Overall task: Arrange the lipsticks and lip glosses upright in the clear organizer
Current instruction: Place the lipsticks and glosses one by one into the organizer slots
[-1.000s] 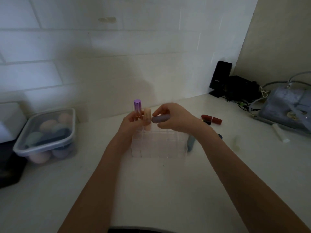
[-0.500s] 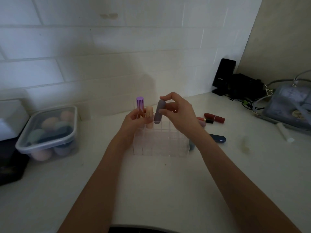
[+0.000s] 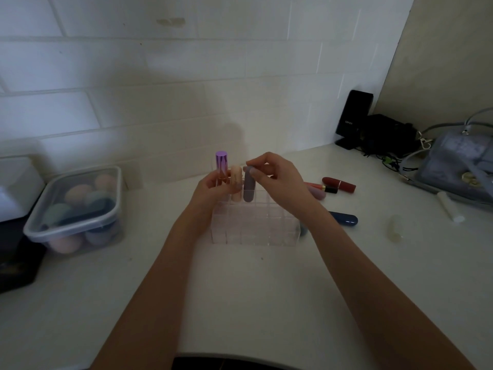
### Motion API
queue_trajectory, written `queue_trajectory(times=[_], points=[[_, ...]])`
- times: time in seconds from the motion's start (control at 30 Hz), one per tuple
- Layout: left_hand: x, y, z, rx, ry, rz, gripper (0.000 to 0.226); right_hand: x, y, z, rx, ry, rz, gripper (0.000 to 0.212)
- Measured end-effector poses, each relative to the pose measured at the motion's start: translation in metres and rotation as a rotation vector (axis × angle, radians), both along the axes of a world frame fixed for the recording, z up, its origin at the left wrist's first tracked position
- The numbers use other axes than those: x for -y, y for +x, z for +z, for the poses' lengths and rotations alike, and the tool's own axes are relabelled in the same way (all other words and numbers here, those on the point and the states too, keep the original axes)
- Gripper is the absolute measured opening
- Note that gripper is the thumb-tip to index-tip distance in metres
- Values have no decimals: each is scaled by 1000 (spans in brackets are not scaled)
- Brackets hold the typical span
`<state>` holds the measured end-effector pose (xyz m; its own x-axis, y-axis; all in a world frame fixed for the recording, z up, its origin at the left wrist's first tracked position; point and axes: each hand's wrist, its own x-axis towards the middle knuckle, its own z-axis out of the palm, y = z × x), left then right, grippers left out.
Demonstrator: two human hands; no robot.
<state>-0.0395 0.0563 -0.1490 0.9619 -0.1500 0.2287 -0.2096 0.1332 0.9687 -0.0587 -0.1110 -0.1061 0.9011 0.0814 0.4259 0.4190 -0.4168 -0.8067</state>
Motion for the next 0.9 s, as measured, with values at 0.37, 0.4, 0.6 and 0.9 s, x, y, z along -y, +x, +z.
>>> queue_trajectory(times=[0.37,0.4,0.6,0.9], points=[[-2,2,-2,-30,2,13,19,-7,2,3,-26,18,-132,12],[-2,2,-2,-29,3,9,20,-5,1,4,-44,8,-109,12],[-2,2,-3,-15,15,1,22,3,-2,3,-50,-35,-24,19],[-3,4,-3,-1,-1,-12,17,9,-11,6,-69,96,39,29]])
